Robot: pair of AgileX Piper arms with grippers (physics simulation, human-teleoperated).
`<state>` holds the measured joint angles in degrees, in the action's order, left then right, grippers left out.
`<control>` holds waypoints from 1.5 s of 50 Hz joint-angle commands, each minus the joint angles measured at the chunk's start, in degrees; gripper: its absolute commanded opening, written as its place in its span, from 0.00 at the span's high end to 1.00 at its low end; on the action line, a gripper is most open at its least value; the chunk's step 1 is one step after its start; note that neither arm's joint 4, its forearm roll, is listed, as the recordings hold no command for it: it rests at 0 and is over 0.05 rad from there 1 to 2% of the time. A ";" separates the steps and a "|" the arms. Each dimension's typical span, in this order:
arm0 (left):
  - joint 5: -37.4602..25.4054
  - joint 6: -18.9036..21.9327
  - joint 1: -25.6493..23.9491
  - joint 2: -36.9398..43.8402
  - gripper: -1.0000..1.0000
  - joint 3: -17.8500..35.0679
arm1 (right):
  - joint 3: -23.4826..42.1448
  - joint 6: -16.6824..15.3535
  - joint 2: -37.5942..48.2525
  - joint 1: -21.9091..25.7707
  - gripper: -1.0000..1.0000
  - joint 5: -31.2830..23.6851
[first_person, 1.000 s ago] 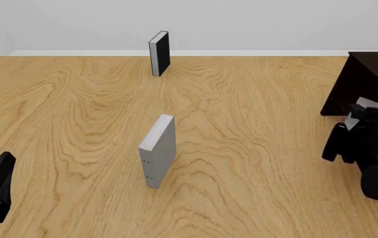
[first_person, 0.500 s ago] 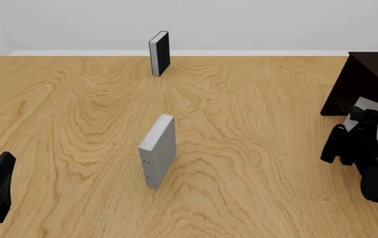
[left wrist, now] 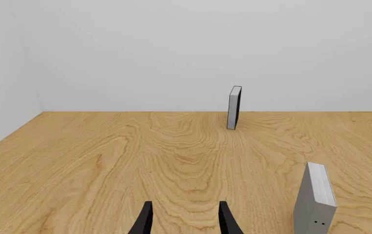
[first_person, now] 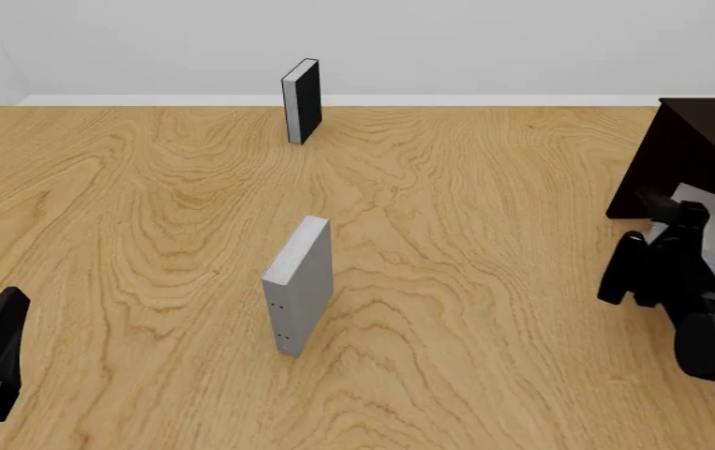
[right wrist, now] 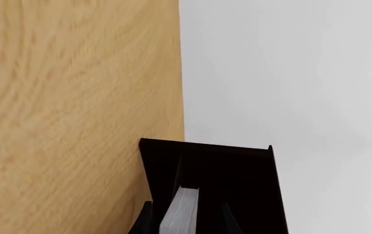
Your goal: Pick up the book on the right and place it on the cabinet shelf.
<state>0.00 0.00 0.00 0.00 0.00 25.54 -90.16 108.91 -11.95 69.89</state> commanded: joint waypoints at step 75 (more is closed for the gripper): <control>0.00 0.00 0.00 0.00 0.00 0.00 | -1.20 1.75 -5.23 0.94 0.00 -0.02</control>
<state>0.00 0.00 0.00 0.00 0.00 24.71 -88.49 104.08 -10.24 69.86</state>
